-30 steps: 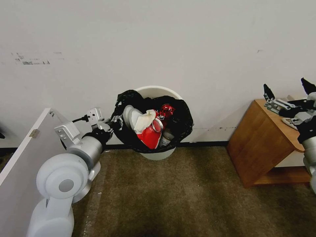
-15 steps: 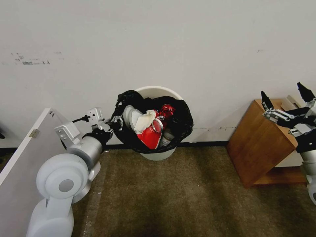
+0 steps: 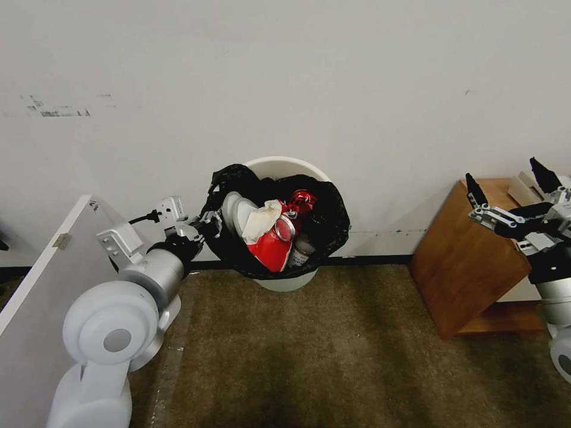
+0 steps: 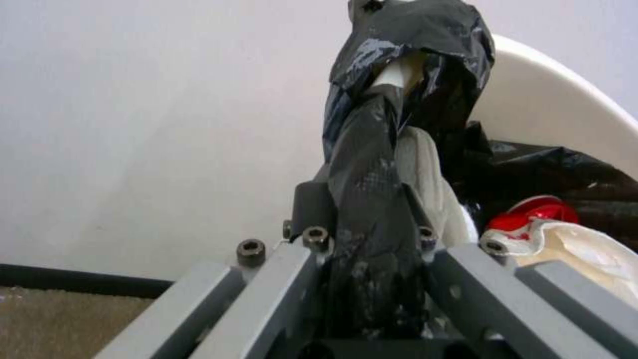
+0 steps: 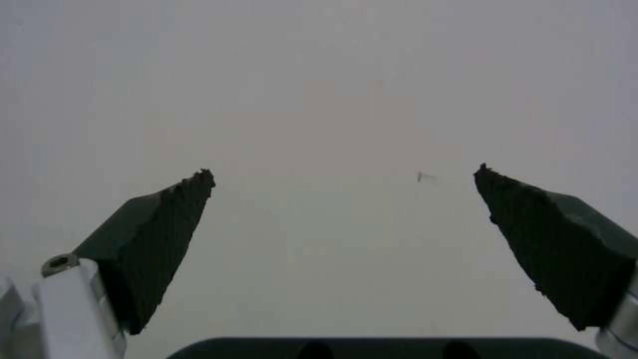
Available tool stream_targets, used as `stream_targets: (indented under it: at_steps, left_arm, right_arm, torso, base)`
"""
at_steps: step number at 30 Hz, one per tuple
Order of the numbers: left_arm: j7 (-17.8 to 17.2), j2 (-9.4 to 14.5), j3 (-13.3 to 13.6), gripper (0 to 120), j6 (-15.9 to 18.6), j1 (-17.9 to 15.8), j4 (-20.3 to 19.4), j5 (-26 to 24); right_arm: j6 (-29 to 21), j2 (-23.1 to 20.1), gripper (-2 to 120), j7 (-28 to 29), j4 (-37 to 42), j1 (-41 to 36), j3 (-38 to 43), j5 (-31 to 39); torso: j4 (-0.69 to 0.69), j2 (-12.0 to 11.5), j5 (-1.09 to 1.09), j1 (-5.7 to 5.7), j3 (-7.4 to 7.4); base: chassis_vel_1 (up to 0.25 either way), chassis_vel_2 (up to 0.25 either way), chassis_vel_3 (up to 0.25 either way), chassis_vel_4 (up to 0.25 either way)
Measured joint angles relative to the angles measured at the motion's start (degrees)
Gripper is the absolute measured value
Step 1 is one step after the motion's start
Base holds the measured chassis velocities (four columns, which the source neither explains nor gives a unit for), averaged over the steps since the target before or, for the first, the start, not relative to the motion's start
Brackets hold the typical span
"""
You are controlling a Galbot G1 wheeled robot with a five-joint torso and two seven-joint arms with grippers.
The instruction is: Pick up the trash bin, then pick up the garbage from the floor and place it into the trash bin.
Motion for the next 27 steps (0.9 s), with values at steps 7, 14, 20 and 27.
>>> stream_targets:
  at_steps: [7, 14, 20, 27]
  left_arm:
    - [-0.02, -0.07, 0.00, 4, -0.02, 0.22, -0.20, 0.04]
    - [-0.03, -0.06, -0.08, 4, -0.03, 0.22, -0.26, 0.04]
    - [-0.03, -0.06, -0.16, 4, -0.03, 0.26, -0.36, 0.04]
    - [-0.04, -0.06, -0.17, 4, -0.04, 0.09, -0.36, -0.02]
  right_arm:
    - [0.02, 0.12, 100, -0.20, 0.22, 0.16, -0.03, -0.03]
    - [0.02, 0.13, 100, -0.22, 0.27, 0.48, -0.07, -0.03]
    - [0.00, 0.22, 100, -0.23, 0.34, 0.57, -0.30, -0.02]
    - [-0.01, 0.58, 100, -0.29, 0.32, 0.69, -0.78, -0.29]
  torso:
    - [0.00, 0.00, 0.00, 0.00, 0.00]
    - [0.00, 0.00, 0.00, 0.00, 0.00]
    - [0.00, 0.00, 0.00, 0.00, 0.00]
    - [0.00, 0.00, 0.00, 0.00, 0.00]
  base:
    - [0.000, 0.000, 0.000, 0.000]
    - [0.000, 0.000, 0.000, 0.000]
    - [0.000, 0.000, 0.000, 0.000]
    - [0.000, 0.000, 0.000, 0.000]
